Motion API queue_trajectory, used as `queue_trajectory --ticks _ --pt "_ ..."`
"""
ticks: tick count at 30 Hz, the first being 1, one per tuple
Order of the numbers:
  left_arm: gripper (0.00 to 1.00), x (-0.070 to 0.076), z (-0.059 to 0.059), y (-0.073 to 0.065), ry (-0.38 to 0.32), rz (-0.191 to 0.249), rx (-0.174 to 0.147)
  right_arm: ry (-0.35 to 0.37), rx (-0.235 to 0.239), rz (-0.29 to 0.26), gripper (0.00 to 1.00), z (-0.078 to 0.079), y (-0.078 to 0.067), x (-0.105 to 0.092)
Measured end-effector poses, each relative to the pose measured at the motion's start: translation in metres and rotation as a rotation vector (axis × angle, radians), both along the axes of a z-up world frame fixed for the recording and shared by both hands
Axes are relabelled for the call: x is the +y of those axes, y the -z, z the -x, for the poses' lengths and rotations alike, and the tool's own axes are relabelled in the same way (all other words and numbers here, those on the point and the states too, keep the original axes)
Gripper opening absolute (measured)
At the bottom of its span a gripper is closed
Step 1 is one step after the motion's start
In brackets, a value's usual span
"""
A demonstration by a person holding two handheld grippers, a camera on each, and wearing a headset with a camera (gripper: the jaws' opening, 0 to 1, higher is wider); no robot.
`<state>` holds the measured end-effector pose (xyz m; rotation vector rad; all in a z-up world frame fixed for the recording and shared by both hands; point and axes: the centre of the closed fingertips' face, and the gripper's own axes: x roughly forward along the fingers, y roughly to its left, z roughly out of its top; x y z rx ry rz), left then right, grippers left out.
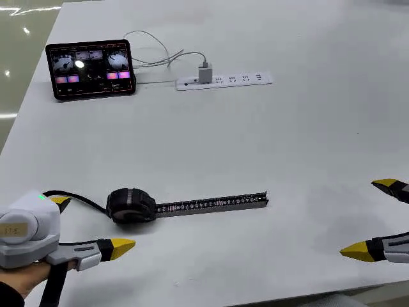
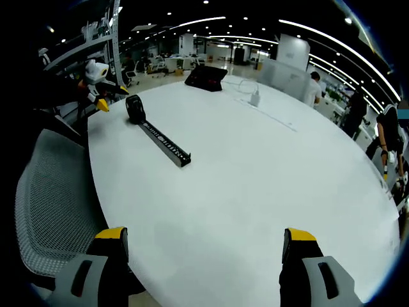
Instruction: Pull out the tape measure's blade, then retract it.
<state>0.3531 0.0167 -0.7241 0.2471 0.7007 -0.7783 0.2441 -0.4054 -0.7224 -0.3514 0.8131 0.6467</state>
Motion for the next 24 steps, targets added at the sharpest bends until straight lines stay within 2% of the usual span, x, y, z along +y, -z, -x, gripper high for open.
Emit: queue_trajectory --ticks 4,6,8,10,15,22,24 --pt "0.99 -0.005 -0.003 -0.001 -0.026 0.016 0.003 -0.019 0.000 0.008 0.99 -0.008 -0.002 0.004" --pt "0.99 -0.006 -0.007 -0.001 -0.045 0.011 -0.010 -0.030 0.011 0.000 0.99 -0.010 -0.002 0.008" --pt "0.99 -0.009 -0.010 0.001 -0.052 0.009 -0.009 -0.048 0.017 0.010 0.99 -0.012 -0.003 0.011" --pt "0.99 -0.013 -0.010 0.002 -0.056 0.009 0.001 -0.059 0.021 0.019 0.99 -0.014 -0.003 0.013" --pt "0.99 -0.020 -0.012 0.005 -0.057 0.000 -0.005 -0.082 0.031 0.037 0.99 -0.021 -0.001 0.014" --pt "0.99 -0.026 -0.015 0.007 -0.102 0.026 0.008 -0.148 0.047 0.062 0.99 -0.031 0.002 0.020" --pt "0.99 -0.029 -0.017 0.008 -0.109 0.022 0.004 -0.162 0.049 0.063 0.99 -0.035 0.001 0.024"
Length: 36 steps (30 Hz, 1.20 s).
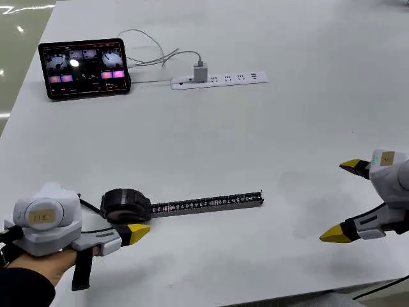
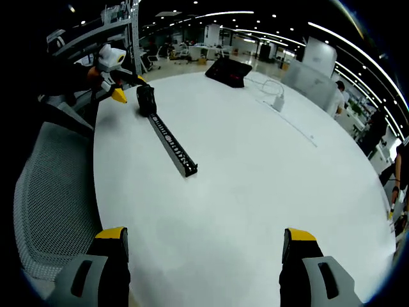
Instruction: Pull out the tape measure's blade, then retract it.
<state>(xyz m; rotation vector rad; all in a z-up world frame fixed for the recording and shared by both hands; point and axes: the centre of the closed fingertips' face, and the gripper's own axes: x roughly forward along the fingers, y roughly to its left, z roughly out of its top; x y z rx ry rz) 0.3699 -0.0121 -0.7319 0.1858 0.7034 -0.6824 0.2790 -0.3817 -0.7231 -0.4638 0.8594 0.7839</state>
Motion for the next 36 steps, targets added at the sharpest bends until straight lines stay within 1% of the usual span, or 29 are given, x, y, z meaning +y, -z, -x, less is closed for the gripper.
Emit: queue_trajectory --ticks 3,4,6,8,9,11,13,16,17,18,21,23,25,28,29,31,32,33,34,35,36 --pt "0.99 -0.002 -0.004 0.000 -0.006 -0.026 -0.021 -0.021 -0.003 -0.002 0.99 -0.005 -0.002 0.005" --pt "0.99 -0.003 -0.005 0.000 -0.014 -0.033 -0.023 -0.028 -0.001 -0.001 0.99 -0.008 -0.002 0.007" --pt "0.99 -0.006 -0.007 -0.001 -0.021 -0.026 -0.024 -0.037 -0.001 0.006 0.99 -0.011 -0.002 0.009" --pt "0.99 -0.009 -0.008 -0.001 -0.030 -0.013 -0.022 -0.050 -0.003 0.000 0.99 -0.016 -0.005 0.013" --pt "0.99 -0.012 -0.008 0.001 -0.024 -0.015 -0.018 -0.057 -0.002 -0.001 0.99 -0.018 -0.006 0.016" --pt "0.99 -0.015 -0.008 0.002 -0.020 -0.021 -0.023 -0.077 -0.009 0.003 0.99 -0.022 -0.006 0.019" --pt "0.99 -0.018 -0.008 0.001 -0.026 -0.015 -0.021 -0.089 0.002 0.011 0.99 -0.025 -0.003 0.021" --pt "0.99 -0.019 -0.010 0.001 -0.053 -0.005 -0.026 -0.118 0.019 0.021 0.99 -0.029 0.000 0.027" --pt "0.99 -0.017 -0.012 0.001 -0.085 -0.006 -0.034 -0.130 0.027 0.026 0.99 -0.030 0.002 0.030" --pt "0.99 -0.016 -0.014 0.001 -0.096 -0.011 -0.044 -0.142 0.031 0.033 0.99 -0.031 0.003 0.032" --pt "0.99 -0.014 -0.015 0.005 -0.130 -0.020 -0.046 -0.174 0.037 0.034 0.99 -0.036 0.005 0.042" --pt "0.99 -0.016 -0.015 0.007 -0.150 -0.003 -0.030 -0.192 0.048 0.036 0.99 -0.039 0.007 0.048" --pt "0.99 -0.016 -0.016 0.010 -0.162 0.004 -0.027 -0.210 0.057 0.040 0.99 -0.041 0.009 0.054" --pt "0.99 -0.013 -0.017 0.019 -0.173 -0.013 -0.035 -0.246 0.064 0.047 0.99 -0.042 0.011 0.063" --pt "0.99 -0.012 -0.018 0.023 -0.180 -0.007 -0.034 -0.257 0.070 0.053 0.99 -0.043 0.013 0.066" --pt "0.99 -0.011 -0.019 0.025 -0.206 0.010 -0.032 -0.277 0.078 0.060 0.99 -0.043 0.016 0.069" --pt "0.99 -0.010 -0.021 0.024 -0.226 0.024 -0.046 -0.291 0.082 0.067 0.99 -0.044 0.018 0.071" --pt "0.99 -0.011 -0.025 0.021 -0.248 0.053 -0.072 -0.299 0.081 0.071 0.99 -0.044 0.019 0.073" --pt "0.99 -0.012 -0.028 0.017 -0.269 0.091 -0.091 -0.322 0.068 0.074 0.99 -0.046 0.020 0.076" --pt "0.99 -0.012 -0.028 0.013 -0.278 0.103 -0.098 -0.334 0.066 0.073 0.99 -0.047 0.021 0.078" --pt "0.99 -0.012 -0.027 0.013 -0.274 0.096 -0.101 -0.334 0.068 0.075 0.99 -0.048 0.022 0.079"
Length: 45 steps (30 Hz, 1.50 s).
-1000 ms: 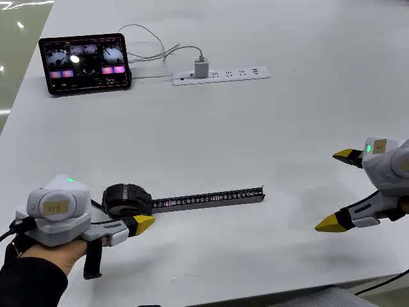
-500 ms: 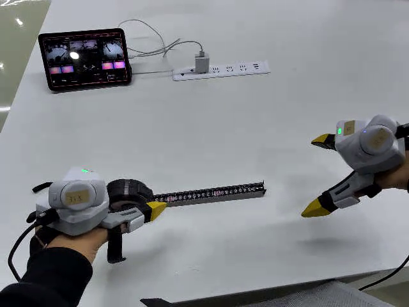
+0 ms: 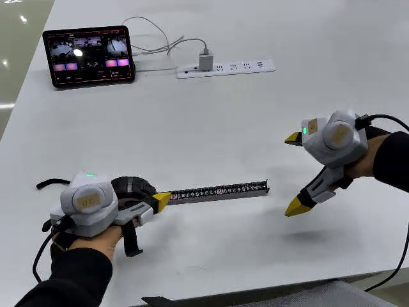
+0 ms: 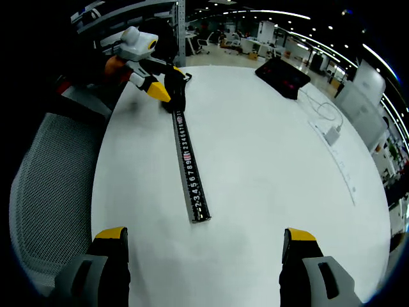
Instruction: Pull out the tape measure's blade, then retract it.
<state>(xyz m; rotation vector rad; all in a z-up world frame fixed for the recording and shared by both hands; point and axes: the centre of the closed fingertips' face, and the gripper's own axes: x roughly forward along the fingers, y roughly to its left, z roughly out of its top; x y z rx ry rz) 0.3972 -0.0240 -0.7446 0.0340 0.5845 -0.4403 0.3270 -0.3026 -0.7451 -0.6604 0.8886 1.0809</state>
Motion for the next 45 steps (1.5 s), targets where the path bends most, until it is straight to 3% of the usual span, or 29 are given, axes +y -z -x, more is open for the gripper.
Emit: queue_trajectory --ticks 6,10,15,22,24,27,31,35,45 --pt "0.99 -0.001 -0.006 -0.003 -0.036 -0.003 -0.039 -0.026 0.015 0.020 0.99 -0.006 0.011 0.008" --pt "0.99 -0.001 -0.006 -0.002 -0.064 0.014 -0.044 -0.040 0.030 0.029 0.99 -0.007 0.017 0.013" --pt "0.99 0.000 -0.007 -0.003 -0.081 -0.001 -0.084 -0.047 0.047 0.046 0.99 -0.009 0.026 0.014" --pt "0.99 0.000 -0.007 0.000 -0.087 0.006 -0.081 -0.055 0.056 0.041 0.99 -0.016 0.032 0.016" --pt "0.99 0.001 -0.007 0.001 -0.085 0.004 -0.084 -0.063 0.061 0.042 0.90 -0.015 0.032 0.017" --pt "0.99 0.001 -0.008 0.000 -0.085 0.009 -0.084 -0.069 0.064 0.043 0.88 -0.015 0.034 0.018" --pt "0.99 0.001 -0.009 -0.001 -0.088 0.009 -0.088 -0.109 0.051 0.056 0.67 -0.016 0.035 0.016" --pt "0.99 0.002 -0.009 -0.001 -0.090 0.012 -0.087 -0.123 0.067 0.062 0.54 -0.013 0.039 0.015" --pt "0.99 0.006 -0.009 0.000 -0.102 0.005 -0.081 -0.163 0.068 0.067 0.36 -0.009 0.042 0.018"
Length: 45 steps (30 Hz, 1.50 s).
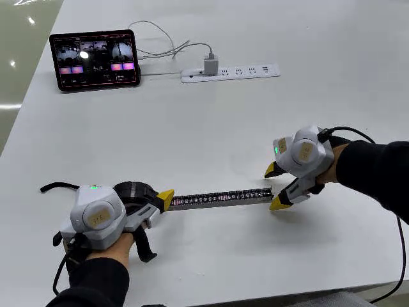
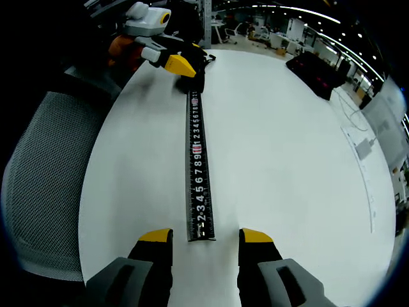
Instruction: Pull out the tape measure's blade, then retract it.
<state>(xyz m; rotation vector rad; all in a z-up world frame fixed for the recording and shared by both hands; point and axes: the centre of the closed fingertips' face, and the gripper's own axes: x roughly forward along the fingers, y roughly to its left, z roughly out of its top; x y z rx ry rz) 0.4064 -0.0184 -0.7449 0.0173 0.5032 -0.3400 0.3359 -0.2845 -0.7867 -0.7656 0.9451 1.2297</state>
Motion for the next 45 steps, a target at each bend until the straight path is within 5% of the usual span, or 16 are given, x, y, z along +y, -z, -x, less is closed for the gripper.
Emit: queue_trajectory --ticks 26,34,45 --pt "0.97 -0.0014 -0.0027 -0.0008 0.014 -0.005 -0.018 -0.040 -0.003 0.017 0.12 0.0036 0.0055 0.0003" --pt "0.89 -0.0006 -0.0006 0.0029 0.018 -0.024 -0.010 -0.043 -0.022 0.041 0.11 0.0039 0.0065 0.0009" --pt "0.71 -0.0006 0.0024 0.0064 0.014 -0.021 0.009 -0.011 0.013 0.090 0.10 0.0040 0.0082 0.0012"
